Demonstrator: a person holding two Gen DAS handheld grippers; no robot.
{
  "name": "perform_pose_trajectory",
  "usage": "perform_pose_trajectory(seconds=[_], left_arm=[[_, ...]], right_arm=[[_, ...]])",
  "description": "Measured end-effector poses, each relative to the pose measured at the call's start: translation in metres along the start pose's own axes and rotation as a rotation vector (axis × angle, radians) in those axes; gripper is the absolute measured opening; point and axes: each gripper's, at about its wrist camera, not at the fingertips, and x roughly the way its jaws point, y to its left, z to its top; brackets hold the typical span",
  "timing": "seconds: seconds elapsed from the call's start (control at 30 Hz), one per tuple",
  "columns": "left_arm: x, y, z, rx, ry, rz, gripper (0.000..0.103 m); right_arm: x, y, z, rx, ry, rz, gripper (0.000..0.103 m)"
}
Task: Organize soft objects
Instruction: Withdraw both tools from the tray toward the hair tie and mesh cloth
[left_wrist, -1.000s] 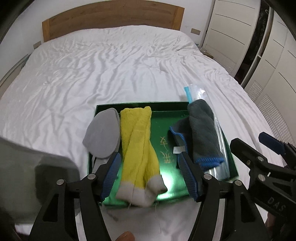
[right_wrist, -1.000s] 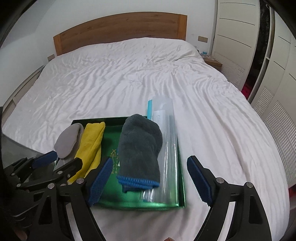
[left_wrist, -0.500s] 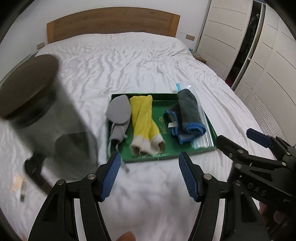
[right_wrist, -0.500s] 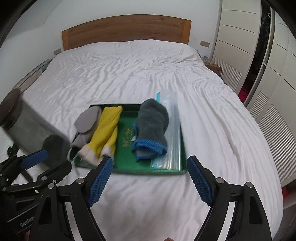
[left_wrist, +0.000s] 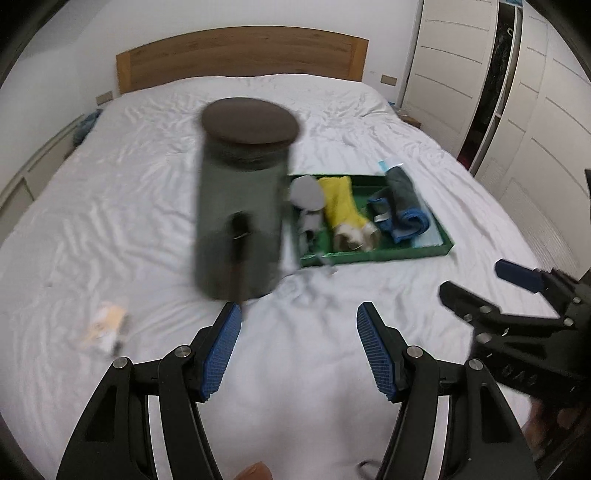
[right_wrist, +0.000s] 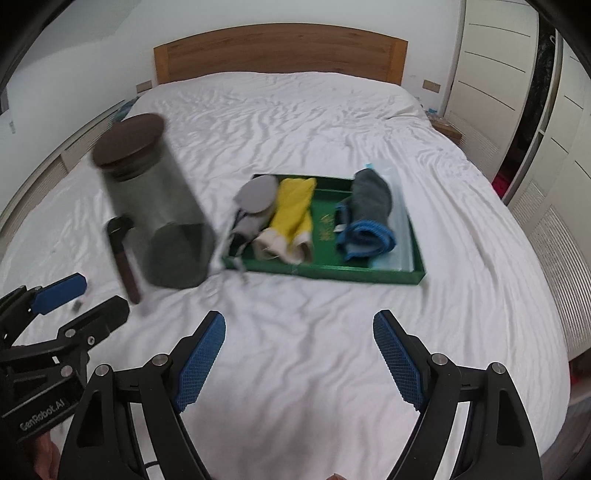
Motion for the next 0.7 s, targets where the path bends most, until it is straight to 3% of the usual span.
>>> perform_pose_trajectory(seconds=[0.47,0.7], left_arm=[[-0.061,0.143,-0.083,-0.010,0.101,0.148,0.059],[-0.065,0.205,-0.119,-0.004,0.185,0.188,0.059]], right_arm=[[-0.054,0.136,-0.055,-0.022,0.052,0.089,0.083],[-0.048,0.204,-0.089,-0.012,0.107,0.139,0.083]])
